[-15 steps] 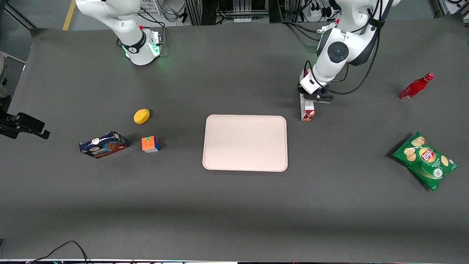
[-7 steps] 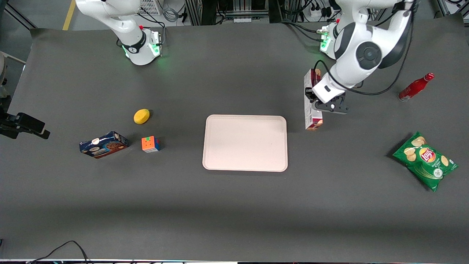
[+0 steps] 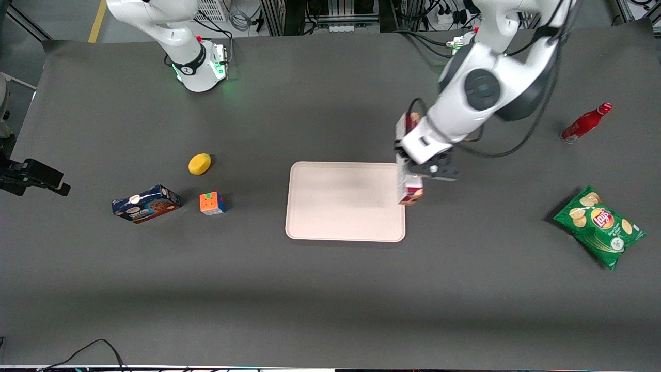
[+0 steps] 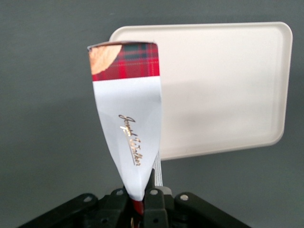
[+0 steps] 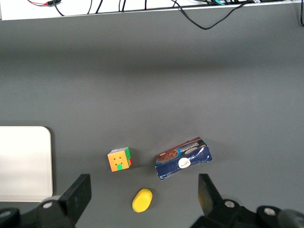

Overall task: Place red cookie box on tray
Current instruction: 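Lower the cookie box upright onto the tray and open the left gripper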

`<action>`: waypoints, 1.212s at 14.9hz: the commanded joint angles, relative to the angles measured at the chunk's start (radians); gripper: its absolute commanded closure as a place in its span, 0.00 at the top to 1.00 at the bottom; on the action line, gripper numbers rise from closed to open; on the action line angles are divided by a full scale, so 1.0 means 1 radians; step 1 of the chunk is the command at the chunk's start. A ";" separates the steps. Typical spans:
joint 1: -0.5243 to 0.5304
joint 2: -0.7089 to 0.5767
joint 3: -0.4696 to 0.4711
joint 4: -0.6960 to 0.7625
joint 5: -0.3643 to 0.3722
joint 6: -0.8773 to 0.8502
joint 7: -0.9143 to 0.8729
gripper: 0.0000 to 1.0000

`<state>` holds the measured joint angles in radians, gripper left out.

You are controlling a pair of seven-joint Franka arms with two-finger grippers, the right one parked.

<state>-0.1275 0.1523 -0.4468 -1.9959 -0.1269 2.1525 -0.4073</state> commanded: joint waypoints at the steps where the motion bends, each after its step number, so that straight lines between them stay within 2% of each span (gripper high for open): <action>1: -0.081 0.192 -0.020 0.069 0.121 0.134 -0.180 0.00; 5: -0.089 0.286 -0.012 0.065 0.226 0.234 -0.242 0.00; 9: -0.090 0.349 0.023 0.075 0.262 0.326 -0.239 0.00; 15: -0.103 0.381 0.051 0.078 0.296 0.328 -0.240 0.02; 16: -0.103 0.381 0.051 0.078 0.296 0.330 -0.240 0.38; 17: -0.103 0.381 0.051 0.078 0.297 0.330 -0.240 0.79; 18: -0.103 0.381 0.051 0.078 0.297 0.330 -0.240 1.00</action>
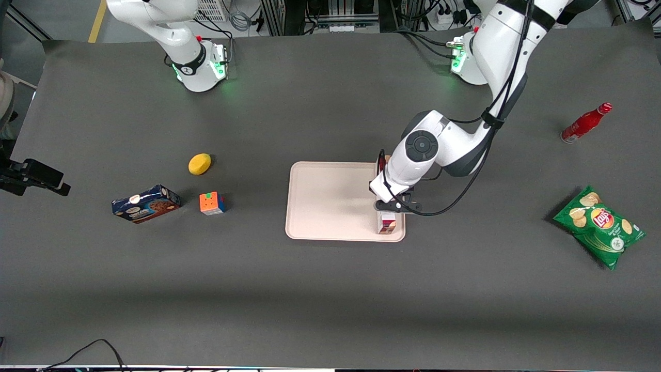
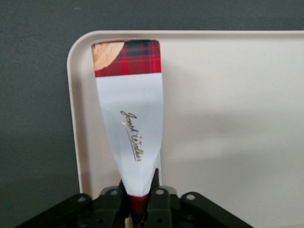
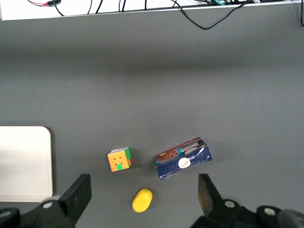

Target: Place red cookie box on tray

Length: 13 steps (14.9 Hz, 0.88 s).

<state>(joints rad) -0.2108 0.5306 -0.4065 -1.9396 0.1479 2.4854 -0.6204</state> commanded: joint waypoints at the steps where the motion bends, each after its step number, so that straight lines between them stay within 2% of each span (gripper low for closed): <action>1: -0.018 -0.003 0.011 0.022 0.022 -0.006 -0.024 1.00; 3: -0.007 -0.043 0.021 0.024 0.021 -0.022 -0.012 1.00; 5: -0.004 -0.119 0.073 0.030 0.007 -0.043 -0.007 1.00; 8: 0.066 -0.219 0.118 0.092 -0.008 -0.164 0.075 1.00; 11: 0.071 -0.273 0.268 0.238 -0.175 -0.397 0.324 1.00; 13: 0.073 -0.294 0.366 0.330 -0.223 -0.552 0.491 1.00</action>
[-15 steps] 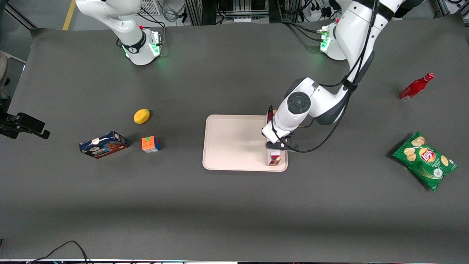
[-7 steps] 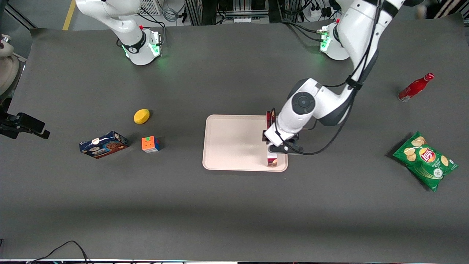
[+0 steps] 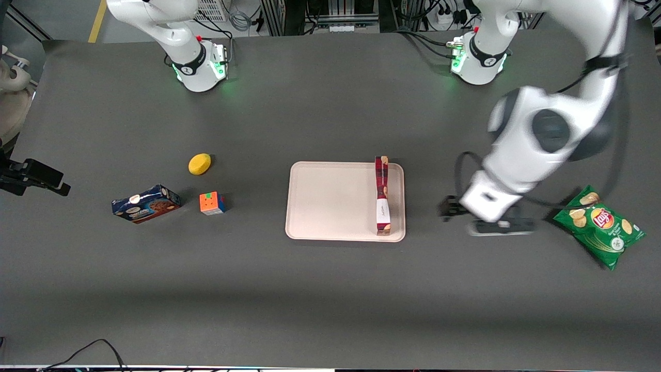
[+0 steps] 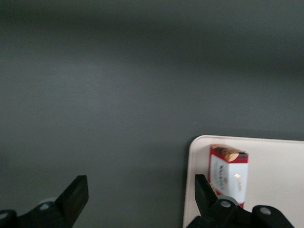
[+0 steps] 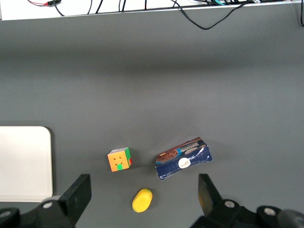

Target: Place red cookie box on tray

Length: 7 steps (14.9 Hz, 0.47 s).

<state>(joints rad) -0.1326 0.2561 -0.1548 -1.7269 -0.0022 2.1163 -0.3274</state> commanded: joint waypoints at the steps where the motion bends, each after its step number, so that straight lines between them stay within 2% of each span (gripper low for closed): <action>1: -0.004 -0.038 0.157 0.147 -0.084 -0.247 0.258 1.00; 3: 0.001 -0.092 0.222 0.162 -0.097 -0.334 0.304 1.00; 7: 0.016 -0.170 0.267 0.158 -0.087 -0.418 0.313 1.00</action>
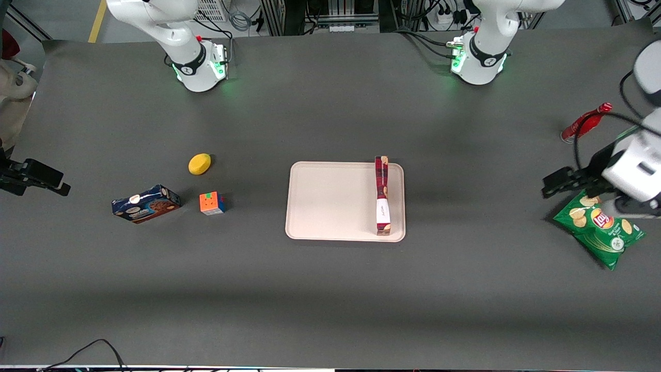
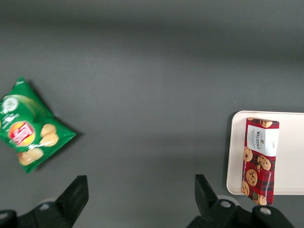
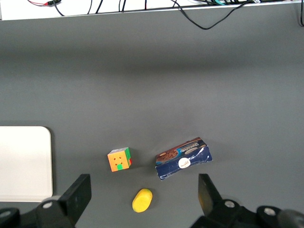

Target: Place red cookie box on tray

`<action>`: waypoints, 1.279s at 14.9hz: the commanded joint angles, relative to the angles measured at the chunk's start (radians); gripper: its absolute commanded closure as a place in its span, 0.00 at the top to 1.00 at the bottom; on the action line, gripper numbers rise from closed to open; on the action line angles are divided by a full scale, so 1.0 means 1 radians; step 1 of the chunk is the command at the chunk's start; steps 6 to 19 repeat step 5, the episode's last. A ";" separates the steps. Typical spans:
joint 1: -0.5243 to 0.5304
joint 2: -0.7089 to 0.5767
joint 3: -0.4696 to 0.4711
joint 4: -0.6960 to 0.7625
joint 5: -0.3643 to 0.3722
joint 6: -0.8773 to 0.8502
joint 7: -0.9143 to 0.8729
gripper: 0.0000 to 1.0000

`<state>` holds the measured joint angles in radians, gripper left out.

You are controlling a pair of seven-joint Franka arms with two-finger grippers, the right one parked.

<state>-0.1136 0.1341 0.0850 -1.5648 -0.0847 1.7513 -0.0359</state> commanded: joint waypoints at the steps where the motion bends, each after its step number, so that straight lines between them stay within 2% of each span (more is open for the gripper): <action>1: -0.003 -0.062 0.029 -0.006 -0.001 -0.067 0.039 1.00; 19: -0.006 -0.070 0.039 0.003 0.006 -0.081 0.040 1.00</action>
